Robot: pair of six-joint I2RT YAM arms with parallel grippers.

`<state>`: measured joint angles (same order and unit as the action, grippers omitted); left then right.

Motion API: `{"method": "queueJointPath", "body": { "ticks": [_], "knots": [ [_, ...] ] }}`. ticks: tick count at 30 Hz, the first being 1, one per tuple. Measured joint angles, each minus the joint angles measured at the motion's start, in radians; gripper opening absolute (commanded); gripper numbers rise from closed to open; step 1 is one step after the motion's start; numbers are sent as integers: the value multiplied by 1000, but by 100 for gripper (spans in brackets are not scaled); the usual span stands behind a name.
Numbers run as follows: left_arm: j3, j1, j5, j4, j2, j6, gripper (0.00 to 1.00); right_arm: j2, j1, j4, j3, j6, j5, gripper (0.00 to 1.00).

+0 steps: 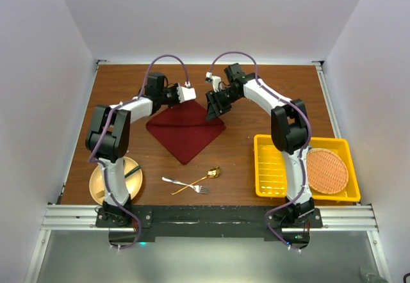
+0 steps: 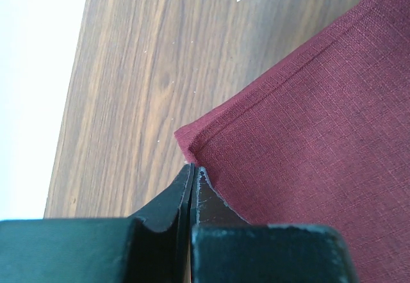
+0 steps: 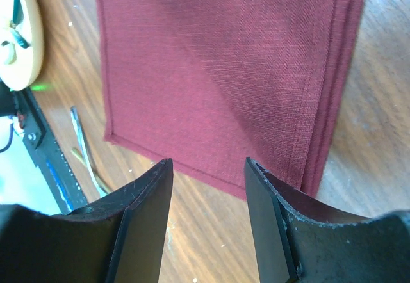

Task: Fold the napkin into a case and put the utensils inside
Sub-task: Fold the top corner of the square-folded napkin at the center of the board.

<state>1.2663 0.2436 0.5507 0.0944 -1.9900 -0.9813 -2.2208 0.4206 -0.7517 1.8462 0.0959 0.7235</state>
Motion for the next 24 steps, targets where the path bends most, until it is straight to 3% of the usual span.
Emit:
{"method": "queueJointPath", "body": {
  "ticks": [11,17,20,24],
  "knots": [
    [43,-7,28,-10,-42,-33,0,-25,0,9,9,-6,-25,54],
    [57,-7,21,-31,-56,-23,37,-25,-8,10,18,-10,-23,59],
    [82,-14,14,-31,-54,38,48,-25,-23,23,20,-21,-17,61],
    [99,-50,14,-40,3,166,56,-20,-47,56,16,-37,-2,67]
  ]
}}
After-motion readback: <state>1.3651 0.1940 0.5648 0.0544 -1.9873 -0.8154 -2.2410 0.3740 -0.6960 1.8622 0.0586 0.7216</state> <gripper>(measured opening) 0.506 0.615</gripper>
